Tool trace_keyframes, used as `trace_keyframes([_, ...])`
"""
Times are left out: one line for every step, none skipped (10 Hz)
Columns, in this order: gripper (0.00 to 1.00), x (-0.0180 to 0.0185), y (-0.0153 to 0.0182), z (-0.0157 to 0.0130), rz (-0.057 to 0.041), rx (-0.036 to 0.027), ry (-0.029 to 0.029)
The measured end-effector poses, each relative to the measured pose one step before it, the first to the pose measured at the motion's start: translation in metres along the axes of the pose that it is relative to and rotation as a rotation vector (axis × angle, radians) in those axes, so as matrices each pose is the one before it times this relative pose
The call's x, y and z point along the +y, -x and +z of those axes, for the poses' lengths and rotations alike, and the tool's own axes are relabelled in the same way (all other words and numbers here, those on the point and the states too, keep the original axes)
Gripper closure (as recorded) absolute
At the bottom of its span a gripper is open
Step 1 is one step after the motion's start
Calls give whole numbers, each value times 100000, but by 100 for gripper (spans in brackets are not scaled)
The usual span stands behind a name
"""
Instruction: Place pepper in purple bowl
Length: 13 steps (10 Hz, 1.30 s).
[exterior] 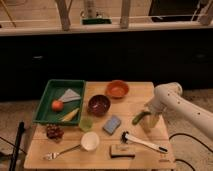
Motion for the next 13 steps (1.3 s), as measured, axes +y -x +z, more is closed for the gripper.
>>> trace_keyframes([20,77,-96,-29,-1564,216,205])
trace_keyframes([20,-86,678,45,-4272,484,508])
trace_keyframes([20,-215,1130,179,-4072,123,533])
trace_keyframes([20,-396,1106,170,-4410,217,419])
trace_keyframes([20,-222,500,110,-2940,307,679])
trace_keyframes([20,-61,237,217,-1903,90,1235])
trace_keyframes([20,-181,226,144,-1014,-93,399])
trace_keyframes([27,-114,187,340,-1247,-147,1145])
trace_keyframes([36,-6,-45,192,-484,-20,642])
trace_keyframes([45,-6,-50,262,-379,-48,676])
trace_keyframes([55,-5,-140,155,-266,-4,567])
trace_keyframes([67,118,-281,15,-141,208,576])
trace_keyframes([76,102,-89,17,-327,316,511])
